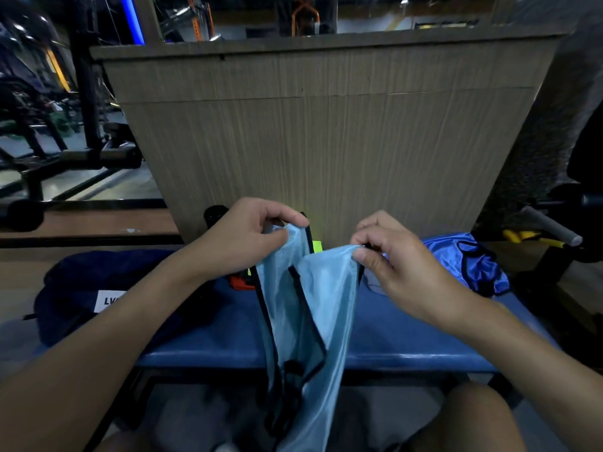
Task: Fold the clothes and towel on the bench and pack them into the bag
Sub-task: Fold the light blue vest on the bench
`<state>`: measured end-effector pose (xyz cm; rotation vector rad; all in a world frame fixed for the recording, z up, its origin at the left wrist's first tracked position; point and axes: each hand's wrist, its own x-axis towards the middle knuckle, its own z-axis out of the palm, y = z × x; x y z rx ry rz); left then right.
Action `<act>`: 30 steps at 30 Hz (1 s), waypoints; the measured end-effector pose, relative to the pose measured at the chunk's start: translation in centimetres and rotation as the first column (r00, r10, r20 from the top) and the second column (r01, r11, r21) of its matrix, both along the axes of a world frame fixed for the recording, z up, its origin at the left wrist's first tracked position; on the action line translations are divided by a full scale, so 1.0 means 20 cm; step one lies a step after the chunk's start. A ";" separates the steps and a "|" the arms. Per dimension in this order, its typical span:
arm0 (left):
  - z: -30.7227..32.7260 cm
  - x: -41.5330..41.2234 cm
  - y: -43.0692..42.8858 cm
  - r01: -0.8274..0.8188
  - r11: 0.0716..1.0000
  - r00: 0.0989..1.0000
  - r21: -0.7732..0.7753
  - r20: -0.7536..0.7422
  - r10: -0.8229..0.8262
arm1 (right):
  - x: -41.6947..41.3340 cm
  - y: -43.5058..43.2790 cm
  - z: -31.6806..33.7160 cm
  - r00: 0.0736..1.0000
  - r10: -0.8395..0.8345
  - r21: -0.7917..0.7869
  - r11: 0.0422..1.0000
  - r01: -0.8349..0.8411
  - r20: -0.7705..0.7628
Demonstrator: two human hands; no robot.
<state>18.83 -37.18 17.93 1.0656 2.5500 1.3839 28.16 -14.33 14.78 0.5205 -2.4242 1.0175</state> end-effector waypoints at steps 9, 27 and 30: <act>0.06 0.10 0.08 0.148 0.981 0.989 0.128 -0.021 -0.146 | 0.02 -0.08 0.05 0.990 0.059 -0.117 0.992 -0.044 0.131; -0.06 0.05 -0.03 0.023 0.995 0.979 0.096 0.199 -0.042 | -0.02 0.00 0.01 0.998 0.004 -0.398 0.917 0.024 0.069; -0.05 0.05 -0.02 -0.099 0.981 0.983 0.166 0.169 0.071 | -0.03 0.01 0.00 0.995 -0.001 -0.365 0.930 0.036 0.097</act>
